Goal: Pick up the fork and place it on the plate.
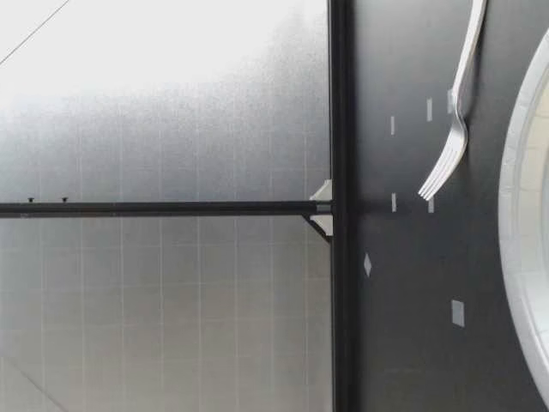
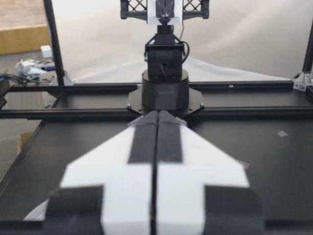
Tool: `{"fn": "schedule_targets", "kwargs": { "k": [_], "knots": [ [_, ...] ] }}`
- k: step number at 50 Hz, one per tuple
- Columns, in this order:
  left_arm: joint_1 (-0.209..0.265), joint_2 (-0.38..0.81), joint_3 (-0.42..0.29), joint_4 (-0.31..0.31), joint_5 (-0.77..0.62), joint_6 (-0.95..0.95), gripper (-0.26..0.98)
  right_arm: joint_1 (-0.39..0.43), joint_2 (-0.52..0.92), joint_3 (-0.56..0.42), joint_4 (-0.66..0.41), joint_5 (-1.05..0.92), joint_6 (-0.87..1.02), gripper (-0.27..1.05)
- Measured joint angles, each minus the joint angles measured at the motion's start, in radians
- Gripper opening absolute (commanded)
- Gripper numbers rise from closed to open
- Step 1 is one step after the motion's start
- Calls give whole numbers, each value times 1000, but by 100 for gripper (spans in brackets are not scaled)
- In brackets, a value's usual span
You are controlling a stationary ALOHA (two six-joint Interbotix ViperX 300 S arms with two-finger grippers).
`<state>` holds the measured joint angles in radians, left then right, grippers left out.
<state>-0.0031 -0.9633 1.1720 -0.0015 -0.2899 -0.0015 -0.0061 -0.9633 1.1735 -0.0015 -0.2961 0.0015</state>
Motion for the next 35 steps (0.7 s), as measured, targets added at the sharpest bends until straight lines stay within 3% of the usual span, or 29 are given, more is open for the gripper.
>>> {"fn": "schedule_targets", "kwargs": {
  "k": [6,16,20,24,30,35],
  "knots": [
    [-2,-23,21,0,-31,20,-9,-2,-5,18,0,-6,-9,-11],
    [-3,-31,31,-12,-21,11,-9,0,-32,32,5,-20,3,-11],
    [2,-21,29,-71,46,3,-9,-2,-29,28,37,-6,21,-11],
    [38,-11,20,-153,129,-5,-9,-21,-8,-6,77,66,38,-11],
    [118,-6,-12,-267,267,-3,-9,-89,41,-112,89,304,40,-11],
    [166,-5,-38,-301,387,-3,-9,-150,97,-232,81,538,34,-8]
  ]
}}
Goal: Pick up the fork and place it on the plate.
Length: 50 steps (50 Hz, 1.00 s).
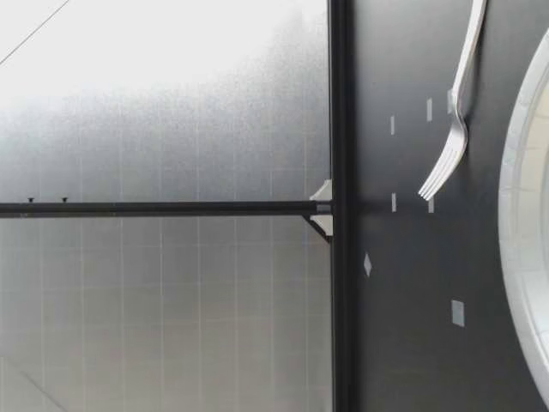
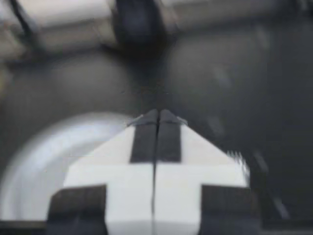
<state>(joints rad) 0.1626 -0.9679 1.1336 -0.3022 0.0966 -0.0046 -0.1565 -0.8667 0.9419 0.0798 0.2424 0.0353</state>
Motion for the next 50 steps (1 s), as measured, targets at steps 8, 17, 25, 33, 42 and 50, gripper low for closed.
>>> {"fn": "schedule_targets", "kwargs": {
  "k": [8,17,25,33,42,50],
  "knots": [
    [0,5,-9,-6,83,-5,-9,-48,91,-158,-52,252,-3,11],
    [0,29,-9,-8,77,-17,-9,-51,247,-255,-75,393,-3,58],
    [0,49,-9,-8,51,-11,-9,-52,411,-284,-77,417,-2,59],
    [0,51,2,-8,28,2,-9,-55,569,-275,-77,334,2,50],
    [0,51,8,-8,18,5,-9,-57,744,-275,-71,298,11,50],
    [0,52,14,-8,18,8,-9,-57,868,-308,-69,302,18,50]
  ]
}}
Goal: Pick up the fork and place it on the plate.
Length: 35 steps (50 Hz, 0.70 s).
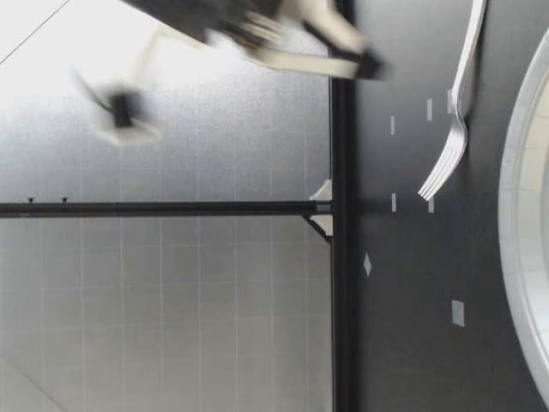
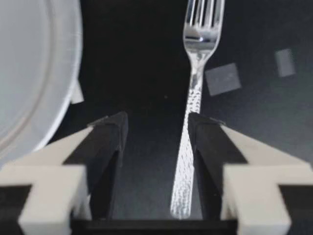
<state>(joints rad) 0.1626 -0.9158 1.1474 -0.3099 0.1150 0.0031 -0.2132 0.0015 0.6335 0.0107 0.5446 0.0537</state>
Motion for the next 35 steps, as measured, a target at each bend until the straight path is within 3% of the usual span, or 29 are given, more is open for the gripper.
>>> {"fn": "schedule_targets", "kwargs": {
  "k": [15,35],
  "knots": [
    [-3,0,35,0,-15,6,-9,-34,95,-43,0,2,35,50],
    [-74,0,46,0,-83,8,-9,-52,155,-67,0,-2,34,50]
  ]
}}
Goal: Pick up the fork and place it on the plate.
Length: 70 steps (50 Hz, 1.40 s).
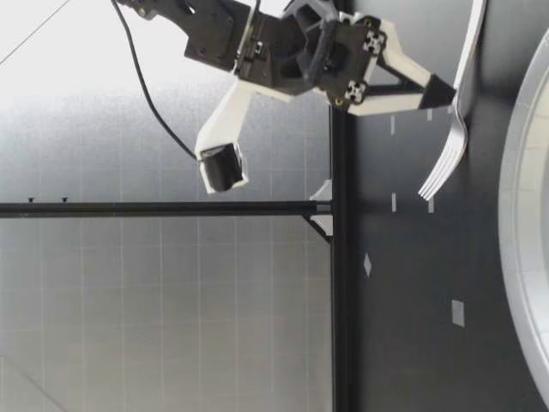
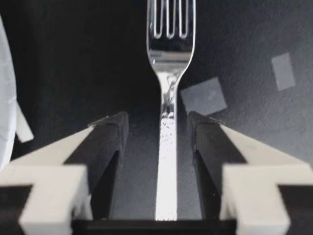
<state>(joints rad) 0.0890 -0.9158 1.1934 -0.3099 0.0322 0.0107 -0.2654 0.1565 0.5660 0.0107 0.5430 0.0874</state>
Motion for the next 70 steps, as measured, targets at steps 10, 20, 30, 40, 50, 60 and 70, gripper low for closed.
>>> {"fn": "schedule_targets", "kwargs": {
  "k": [10,20,30,40,50,60,70],
  "knots": [
    [-18,0,3,0,-6,0,-9,-2,23,-2,0,-5,0,49],
    [-44,0,3,0,-11,-5,-9,-6,38,-2,0,-31,-2,49],
    [-48,0,6,0,-15,-6,-9,-9,49,-2,0,-38,-3,45],
    [-48,0,20,0,-43,-6,-9,-11,49,-2,0,-37,-3,28],
    [-48,0,32,0,-61,-6,-9,-15,49,-2,0,-35,-3,13],
    [-48,-2,35,0,-80,-5,-9,-18,38,-11,0,-34,-6,9],
    [-48,6,60,2,-213,12,-8,-18,-133,-91,0,-80,-40,9]
  ]
}}
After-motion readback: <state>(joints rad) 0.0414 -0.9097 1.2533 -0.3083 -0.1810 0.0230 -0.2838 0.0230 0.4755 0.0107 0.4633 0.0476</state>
